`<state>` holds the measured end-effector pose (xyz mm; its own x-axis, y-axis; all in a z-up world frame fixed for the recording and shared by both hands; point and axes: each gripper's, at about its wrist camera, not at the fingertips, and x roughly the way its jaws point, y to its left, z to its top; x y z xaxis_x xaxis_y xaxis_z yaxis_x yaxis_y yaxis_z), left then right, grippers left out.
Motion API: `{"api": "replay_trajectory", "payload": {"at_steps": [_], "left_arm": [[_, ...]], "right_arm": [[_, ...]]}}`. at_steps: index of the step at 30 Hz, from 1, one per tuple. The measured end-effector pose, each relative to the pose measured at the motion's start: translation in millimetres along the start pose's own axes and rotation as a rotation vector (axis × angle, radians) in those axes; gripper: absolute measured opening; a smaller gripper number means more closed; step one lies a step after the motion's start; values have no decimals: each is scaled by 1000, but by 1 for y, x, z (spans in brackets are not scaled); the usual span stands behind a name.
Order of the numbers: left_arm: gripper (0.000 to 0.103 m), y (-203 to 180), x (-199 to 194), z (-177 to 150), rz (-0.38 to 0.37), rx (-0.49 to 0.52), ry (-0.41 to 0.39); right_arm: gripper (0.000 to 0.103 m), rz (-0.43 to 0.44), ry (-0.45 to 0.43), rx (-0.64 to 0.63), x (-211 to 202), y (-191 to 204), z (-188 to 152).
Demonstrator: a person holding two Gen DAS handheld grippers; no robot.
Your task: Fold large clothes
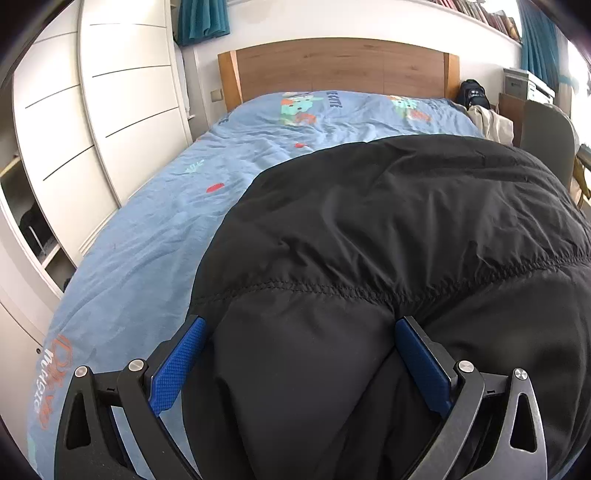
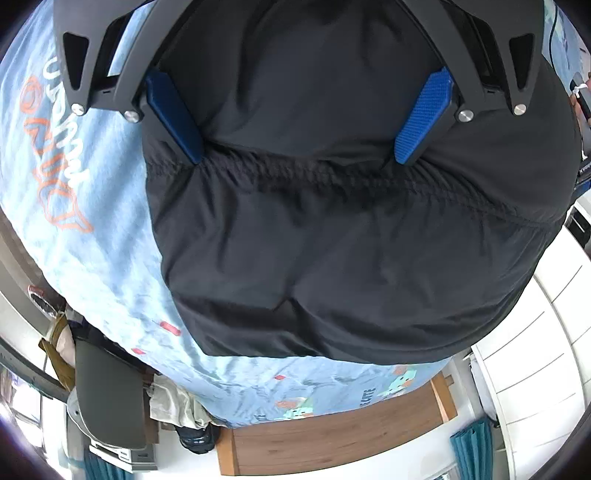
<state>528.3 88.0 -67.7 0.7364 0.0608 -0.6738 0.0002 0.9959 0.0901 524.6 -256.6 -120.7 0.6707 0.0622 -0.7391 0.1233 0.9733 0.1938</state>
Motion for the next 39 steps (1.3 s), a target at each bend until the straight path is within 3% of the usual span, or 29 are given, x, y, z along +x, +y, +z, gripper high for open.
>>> {"api": "replay_trajectory", "payload": {"at_steps": [19,26,30,39], "left_arm": [[103,2,-3,-6,9,2,35],[103,11,-3,-10,-44,-12,73],[103,21,-7,-15,-92,-35,110],[103,63,-37,-26,-76,-117,109]], "right_arm": [[103,-16,31,64,-19,-29,-18],[103,-7,62,118,-26,-44,-28],[103,-22,61,121,-37,-53,-33],[103,-78,40,103,-81,-85,-40]]}}
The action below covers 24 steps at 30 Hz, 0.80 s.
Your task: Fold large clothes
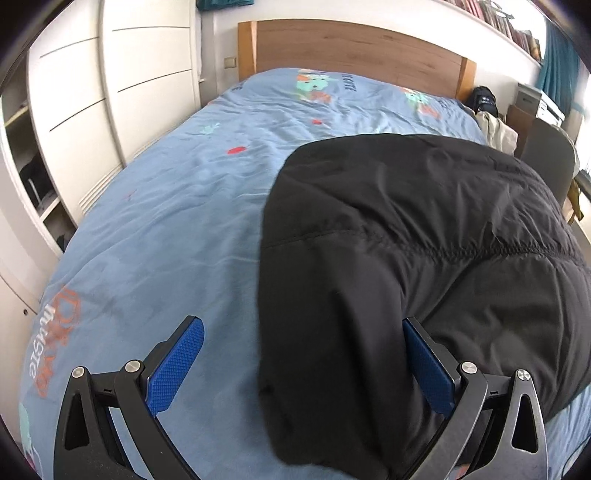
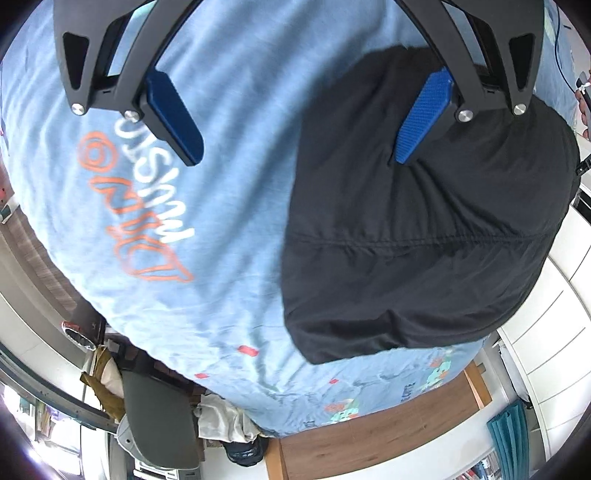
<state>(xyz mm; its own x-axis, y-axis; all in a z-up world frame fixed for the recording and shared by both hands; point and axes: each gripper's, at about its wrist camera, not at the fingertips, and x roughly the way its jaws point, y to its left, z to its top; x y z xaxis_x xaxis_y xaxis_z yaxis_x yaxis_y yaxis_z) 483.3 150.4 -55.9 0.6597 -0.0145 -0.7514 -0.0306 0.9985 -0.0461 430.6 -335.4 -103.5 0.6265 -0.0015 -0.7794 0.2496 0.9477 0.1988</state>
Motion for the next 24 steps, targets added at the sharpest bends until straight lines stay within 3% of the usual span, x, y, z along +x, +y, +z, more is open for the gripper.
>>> {"api": "replay_trajectory", "payload": {"at_steps": [5,9,15,20,24], "left_arm": [[103,19,-13,-4,-54,-55,28],[103,34,-14,-3,-148,-122,52],[102,56,18,-6,-365,-293,109],[102,61,42,-10,-456,-339,118],[102,58,55,-14,-482,-333,132]], "right_arm": [[103,8,-19,39,-19,-22,-2],[103,56,-18,86,-23,-33,-1],[103,321,96,287,20,-39,-4],[103,433,176,377,62,-32,-8],[103,485,199,407,80,-26,-12]]}}
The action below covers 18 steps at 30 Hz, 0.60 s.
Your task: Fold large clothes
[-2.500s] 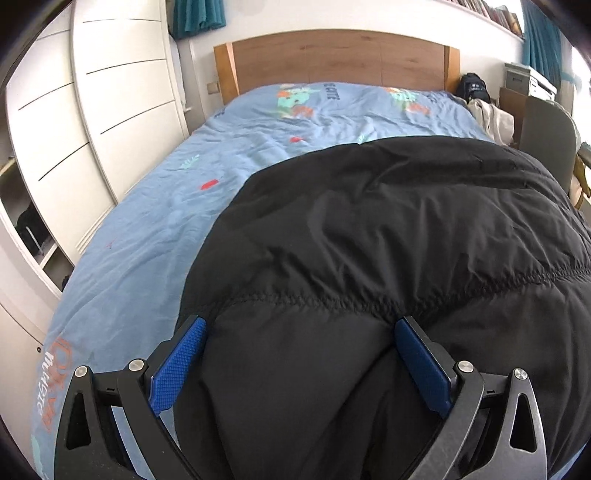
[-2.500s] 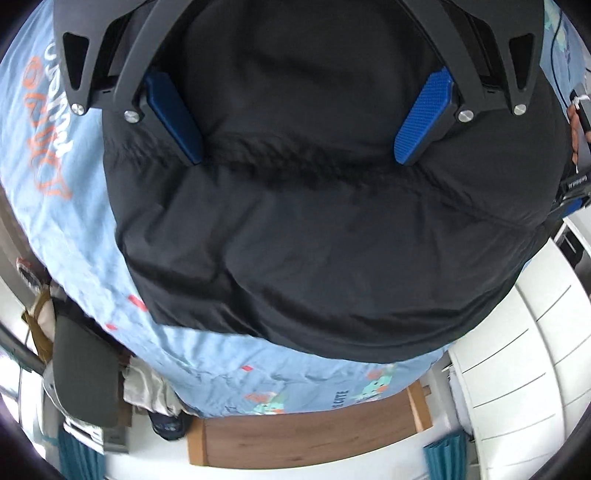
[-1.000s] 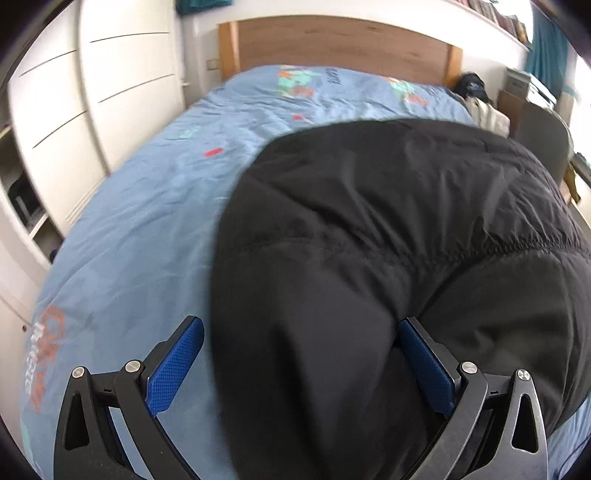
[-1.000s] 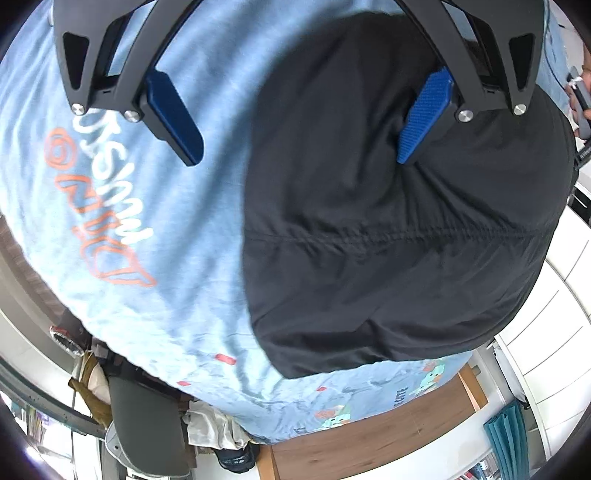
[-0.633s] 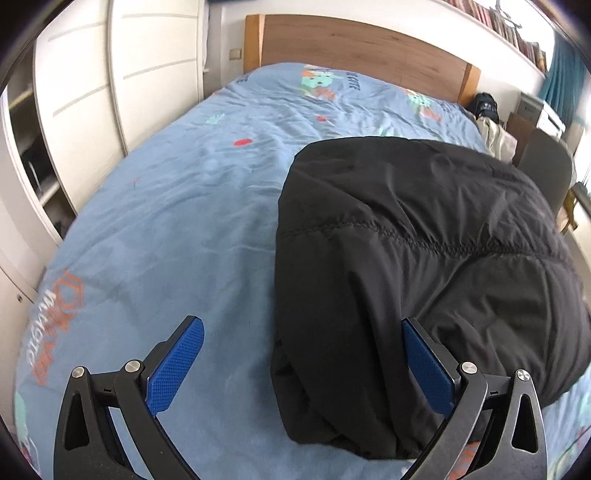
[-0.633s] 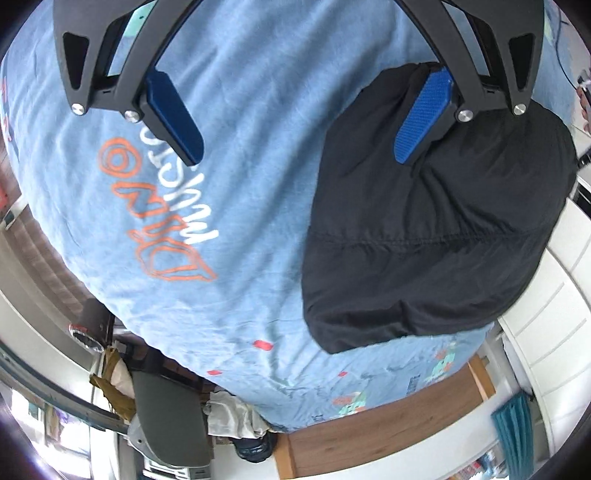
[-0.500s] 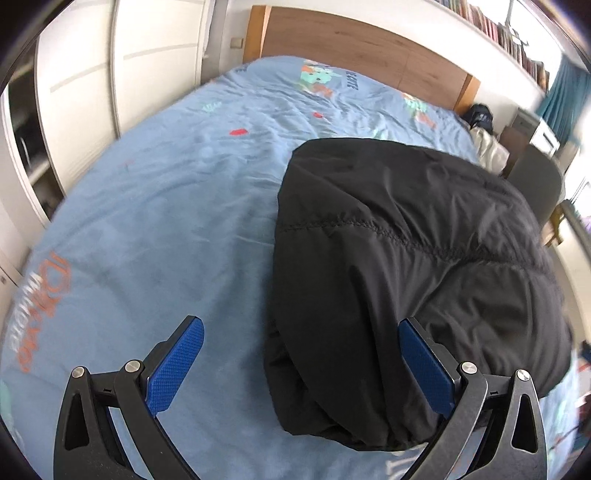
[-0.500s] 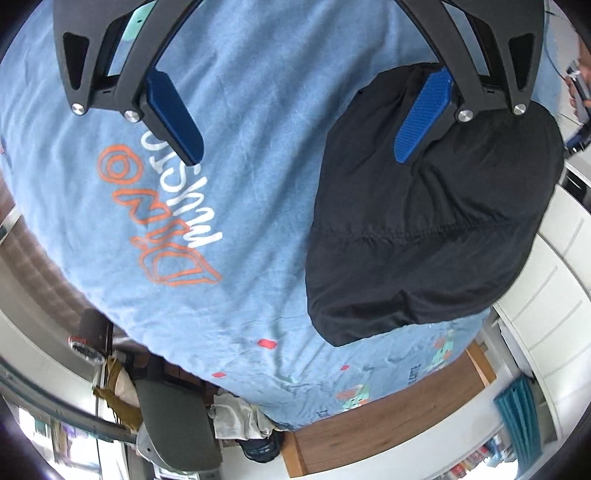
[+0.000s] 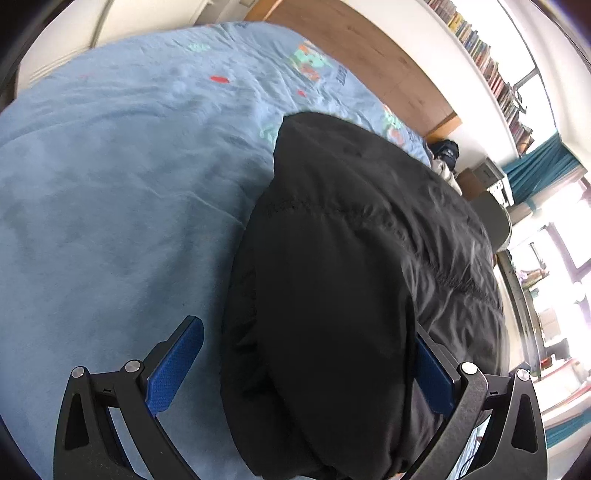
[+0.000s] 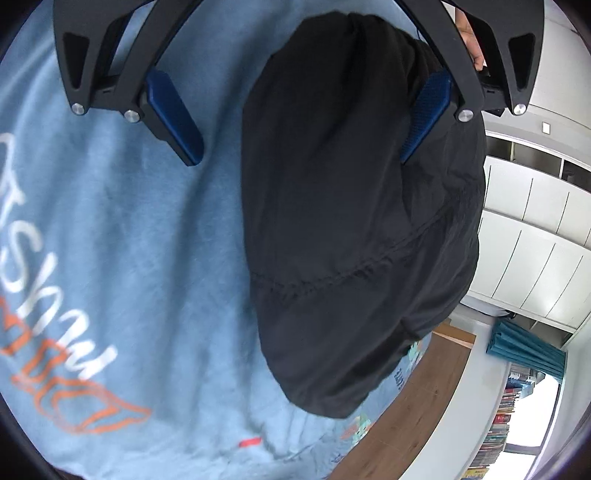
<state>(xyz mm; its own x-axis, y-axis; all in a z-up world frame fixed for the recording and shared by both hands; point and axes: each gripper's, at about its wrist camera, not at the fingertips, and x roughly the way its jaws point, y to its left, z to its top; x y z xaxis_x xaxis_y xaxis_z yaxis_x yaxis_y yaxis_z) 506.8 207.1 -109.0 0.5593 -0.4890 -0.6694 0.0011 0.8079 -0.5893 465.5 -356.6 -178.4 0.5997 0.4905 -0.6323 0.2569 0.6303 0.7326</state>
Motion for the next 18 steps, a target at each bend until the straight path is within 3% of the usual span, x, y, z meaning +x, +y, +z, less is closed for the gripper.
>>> {"api": "replay_trajectory", "payload": {"at_steps": [5,9,13,18], "left_arm": [[102,17,14,-11,-50,-43,51],[102,28,29,-19,-182,-117,105],[102,19,40,-20,-288,-138,126],[102,11,50,-14,-328,-159,171]], "right_arm": [[103,47,25,15,20,1,-10],[103,63,54,-5,36,10,-12],[103,171,125,5,58,29,-15],[103,243,145,-6,81,46,-17]]}}
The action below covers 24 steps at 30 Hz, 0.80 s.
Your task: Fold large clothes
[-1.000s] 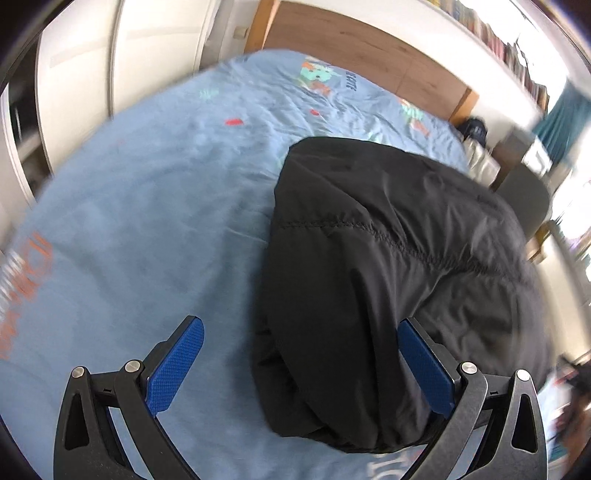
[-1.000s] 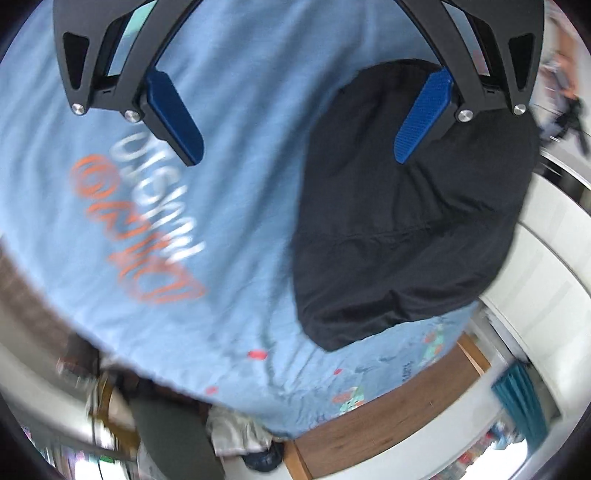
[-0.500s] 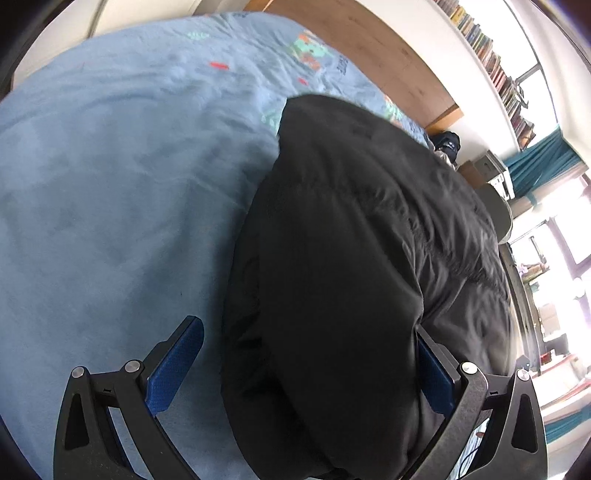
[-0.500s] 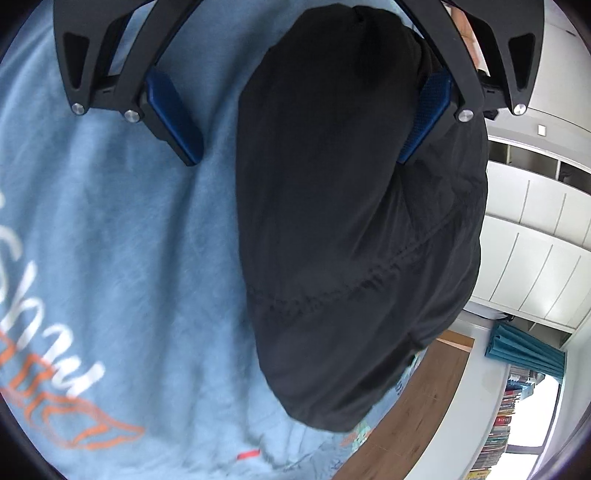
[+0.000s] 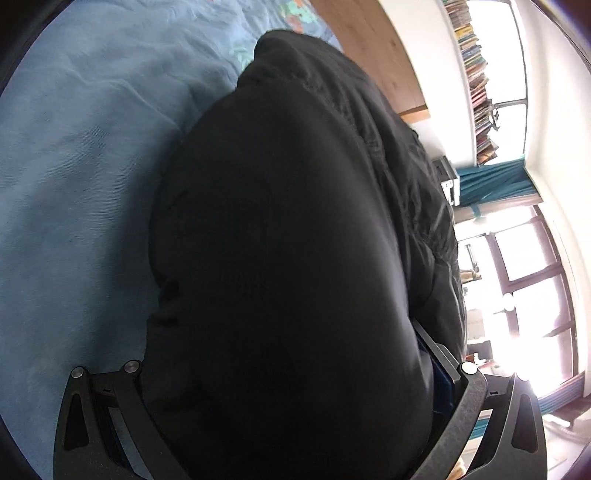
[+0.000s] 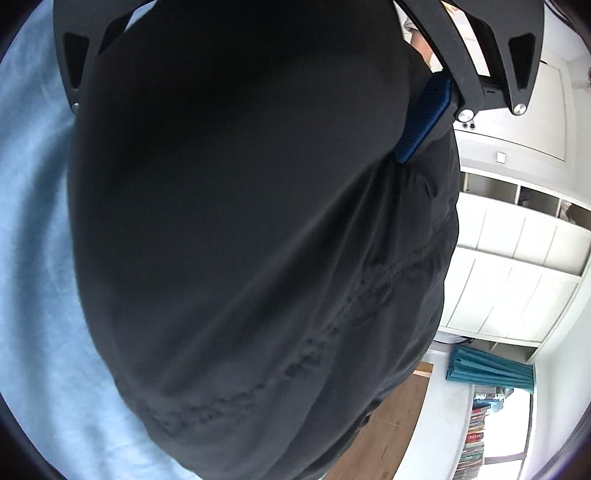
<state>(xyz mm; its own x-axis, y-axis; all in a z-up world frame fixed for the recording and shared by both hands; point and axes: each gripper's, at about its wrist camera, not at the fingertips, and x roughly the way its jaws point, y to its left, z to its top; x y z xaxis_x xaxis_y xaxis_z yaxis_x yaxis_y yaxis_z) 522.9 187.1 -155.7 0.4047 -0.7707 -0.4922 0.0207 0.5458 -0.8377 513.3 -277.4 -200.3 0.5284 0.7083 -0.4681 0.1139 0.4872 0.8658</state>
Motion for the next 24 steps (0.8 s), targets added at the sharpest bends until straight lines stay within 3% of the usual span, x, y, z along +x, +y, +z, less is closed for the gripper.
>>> {"api": "replay_trajectory", "payload": {"at_steps": [4,9,10,12,14,16,19,20,24], "left_arm": [[102,-3,8,4,22,2,40],[102,-12,12,3,46,-17,28],[98,-14,12,2,50,-10,19],[76,-23,12,0,66,9,6],[44,-37,6,-1,88,49,-8],[32,-65,5,-4,149,168,-8],[26,-111,10,-14,259,369,9],[25,-121,10,-17,269,404,7],[23,-159,-4,-26,189,478,-58]], "right_arm": [[103,12,11,49,13,-5,2],[103,-29,19,72,23,4,5],[103,-38,24,61,20,3,8],[102,-70,14,20,25,16,8],[86,-80,3,-30,30,31,5],[59,-70,-12,-64,32,47,4],[40,-99,-30,-157,33,80,3],[38,-127,-40,-203,32,95,4],[31,-163,-100,-332,30,144,1]]}}
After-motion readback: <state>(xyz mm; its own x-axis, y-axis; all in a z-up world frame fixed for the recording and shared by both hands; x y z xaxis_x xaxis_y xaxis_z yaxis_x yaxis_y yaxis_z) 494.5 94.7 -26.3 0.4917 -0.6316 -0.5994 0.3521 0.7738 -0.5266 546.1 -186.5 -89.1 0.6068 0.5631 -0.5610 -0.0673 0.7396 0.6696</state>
